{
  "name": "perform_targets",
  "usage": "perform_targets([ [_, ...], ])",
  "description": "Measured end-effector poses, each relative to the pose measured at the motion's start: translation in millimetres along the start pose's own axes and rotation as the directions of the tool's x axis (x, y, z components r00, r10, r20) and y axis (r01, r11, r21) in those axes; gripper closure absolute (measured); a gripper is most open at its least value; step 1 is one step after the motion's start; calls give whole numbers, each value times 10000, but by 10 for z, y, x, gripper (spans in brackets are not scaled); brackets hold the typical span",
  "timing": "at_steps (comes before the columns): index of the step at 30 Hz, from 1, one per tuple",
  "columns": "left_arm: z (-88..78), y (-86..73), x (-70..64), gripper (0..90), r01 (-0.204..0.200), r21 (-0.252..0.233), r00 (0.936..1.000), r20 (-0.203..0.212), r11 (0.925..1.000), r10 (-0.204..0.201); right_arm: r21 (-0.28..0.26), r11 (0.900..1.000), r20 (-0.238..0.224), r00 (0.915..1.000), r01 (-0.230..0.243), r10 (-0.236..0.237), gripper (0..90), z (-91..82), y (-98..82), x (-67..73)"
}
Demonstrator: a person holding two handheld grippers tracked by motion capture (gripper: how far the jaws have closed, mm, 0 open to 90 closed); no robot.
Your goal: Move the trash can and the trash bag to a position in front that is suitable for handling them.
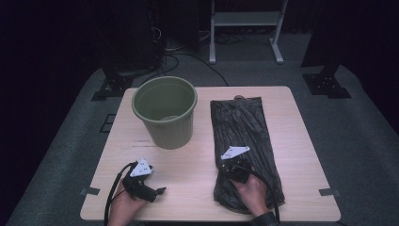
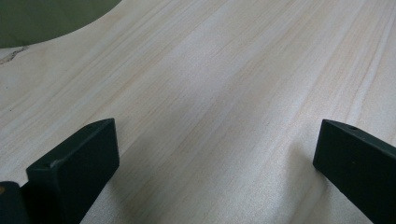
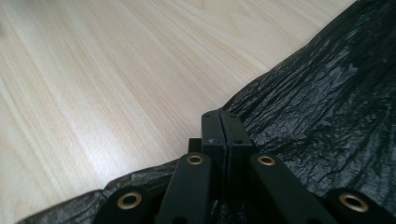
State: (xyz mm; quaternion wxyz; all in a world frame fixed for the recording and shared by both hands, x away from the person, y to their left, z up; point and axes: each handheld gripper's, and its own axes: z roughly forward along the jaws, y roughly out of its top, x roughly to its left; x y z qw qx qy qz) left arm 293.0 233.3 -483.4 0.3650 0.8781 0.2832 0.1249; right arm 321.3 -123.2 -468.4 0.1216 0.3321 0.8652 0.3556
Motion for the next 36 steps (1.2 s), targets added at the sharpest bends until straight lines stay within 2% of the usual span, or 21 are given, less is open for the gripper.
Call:
perform_targets([
  [7,-3,-2,-4,0,9,10,10000,-17,10000,-9,193,9993,-66,9995,309,-308,889,-233,-97,-87],
  [14,-5,-3,-8,0,31,16,10000,-36,10000,-31,118,9980,-12,9981,621,-621,888,-510,-334,-231],
  [16,-6,-4,-9,0,36,14,10000,-41,10000,-36,52,9985,61,9985,549,-549,888,-587,-427,-273],
  [19,-5,-4,-10,0,40,8,10000,-48,10000,-40,162,9997,210,9996,165,-168,884,-669,-580,-329],
  [24,-6,-5,-12,0,43,4,10000,-64,10000,-43,157,9998,267,9996,-129,125,869,-799,-785,-347],
  [26,-6,-5,-12,0,50,1,10000,-64,10000,-50,15,9998,305,9993,-222,221,789,-862,-828,-351],
  [30,-6,-5,-12,0,49,3,10000,-64,10000,-49,-629,9976,554,9979,-296,331,433,-998,-837,-389],
  [33,-6,-5,-12,0,49,2,10000,-62,10000,-49,-974,9942,816,9952,-461,541,234,-1047,-824,-469],
  [36,-5,-6,-13,0,36,-3,10000,-61,10000,-36,-942,9926,1190,9890,-770,880,135,-1020,-848,-592],
])
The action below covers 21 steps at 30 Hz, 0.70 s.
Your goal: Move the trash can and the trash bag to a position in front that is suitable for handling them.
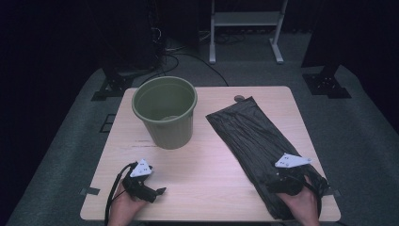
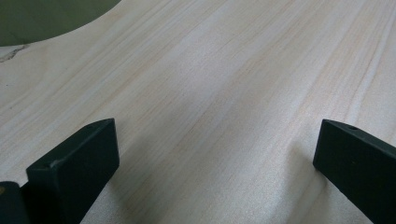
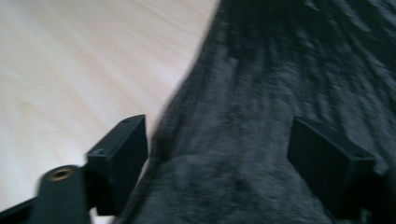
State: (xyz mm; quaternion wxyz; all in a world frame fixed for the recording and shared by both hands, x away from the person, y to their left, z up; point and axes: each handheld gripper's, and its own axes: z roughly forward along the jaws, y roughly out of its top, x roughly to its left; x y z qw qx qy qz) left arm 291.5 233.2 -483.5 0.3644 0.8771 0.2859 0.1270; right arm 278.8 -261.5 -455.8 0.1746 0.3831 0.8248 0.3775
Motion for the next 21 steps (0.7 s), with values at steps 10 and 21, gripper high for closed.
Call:
perform_targets([
  [10,-2,1,1,0,73,20,10000,-53,10000,-73,631,9937,1325,9876,-932,842,24,119,-146,-277],
  [21,-1,3,6,0,191,-41,9998,-73,9998,-191,783,9885,1246,9850,-1296,1193,19,158,-253,-375],
])
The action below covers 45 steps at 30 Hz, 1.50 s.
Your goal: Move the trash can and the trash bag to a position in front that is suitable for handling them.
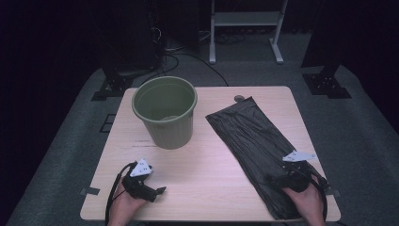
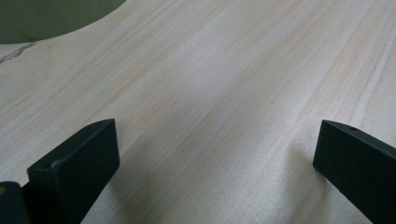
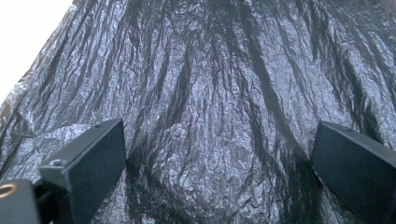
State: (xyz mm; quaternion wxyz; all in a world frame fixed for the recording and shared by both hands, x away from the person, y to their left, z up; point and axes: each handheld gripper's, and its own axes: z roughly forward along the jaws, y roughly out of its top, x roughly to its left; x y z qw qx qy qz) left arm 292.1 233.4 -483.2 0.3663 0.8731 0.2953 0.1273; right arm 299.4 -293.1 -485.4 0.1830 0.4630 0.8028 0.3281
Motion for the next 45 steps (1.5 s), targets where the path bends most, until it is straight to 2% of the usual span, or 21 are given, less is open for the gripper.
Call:
perform_targets([
  [6,-52,50,-6,0,44,-313,10000,12,9995,-43,-155,9999,-17,10000,12,-12,18,-10,-29,-6],
  [10,-141,113,-13,0,140,-660,9999,89,9977,-135,-268,9996,-22,10000,0,0,22,-14,-45,-10],
  [19,-327,272,-11,0,316,-1032,9991,311,9942,-286,-264,9996,-27,10000,18,-18,17,-6,-40,-14],
  [25,-449,420,3,0,426,-1021,9988,293,9939,-398,-272,9996,-39,10000,22,-24,17,-1,-36,-17],
  [28,-515,501,21,0,505,-1208,9983,356,9914,-466,-275,9996,-40,10000,23,-24,17,-1,-36,-17],
  [45,-822,939,190,0,486,-1452,9988,123,9882,-473,-269,9996,-39,10000,29,-30,17,-1,-35,-17],
])
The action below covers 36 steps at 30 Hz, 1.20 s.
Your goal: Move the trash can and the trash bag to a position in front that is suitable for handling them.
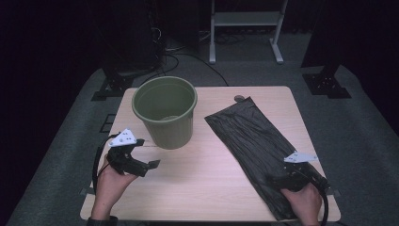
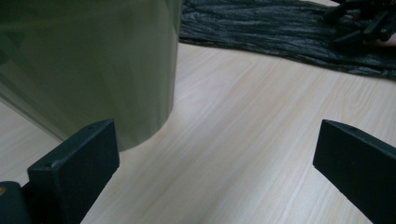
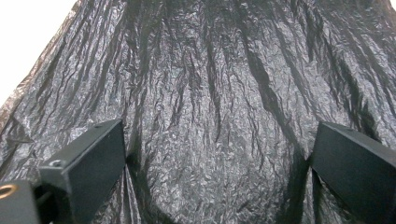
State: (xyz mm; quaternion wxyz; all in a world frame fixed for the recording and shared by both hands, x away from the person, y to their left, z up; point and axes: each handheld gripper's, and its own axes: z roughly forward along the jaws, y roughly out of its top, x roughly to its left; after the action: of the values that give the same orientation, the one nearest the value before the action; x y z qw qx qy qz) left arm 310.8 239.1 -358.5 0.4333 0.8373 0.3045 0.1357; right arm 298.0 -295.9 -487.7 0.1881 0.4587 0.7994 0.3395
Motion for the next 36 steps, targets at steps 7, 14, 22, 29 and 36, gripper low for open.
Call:
perform_targets([
  [7,-101,198,39,0,-65,-174,9998,-201,9998,62,0,10000,1,10000,2,-2,17,0,0,0],
  [14,-197,356,114,0,5,-345,9992,-410,9994,-19,-2,10000,1,10000,3,-3,17,0,0,0],
  [22,-237,513,274,0,67,-345,9990,-442,9994,-82,-3,10000,0,10000,1,-1,18,0,0,-1],
  [29,-227,688,396,0,-38,-351,9987,-512,9994,20,-3,10000,-2,10000,-1,1,18,0,0,-1],
  [36,-175,810,557,0,-75,-286,9978,-662,9996,56,0,10000,-3,10000,-3,3,18,0,0,0],
])
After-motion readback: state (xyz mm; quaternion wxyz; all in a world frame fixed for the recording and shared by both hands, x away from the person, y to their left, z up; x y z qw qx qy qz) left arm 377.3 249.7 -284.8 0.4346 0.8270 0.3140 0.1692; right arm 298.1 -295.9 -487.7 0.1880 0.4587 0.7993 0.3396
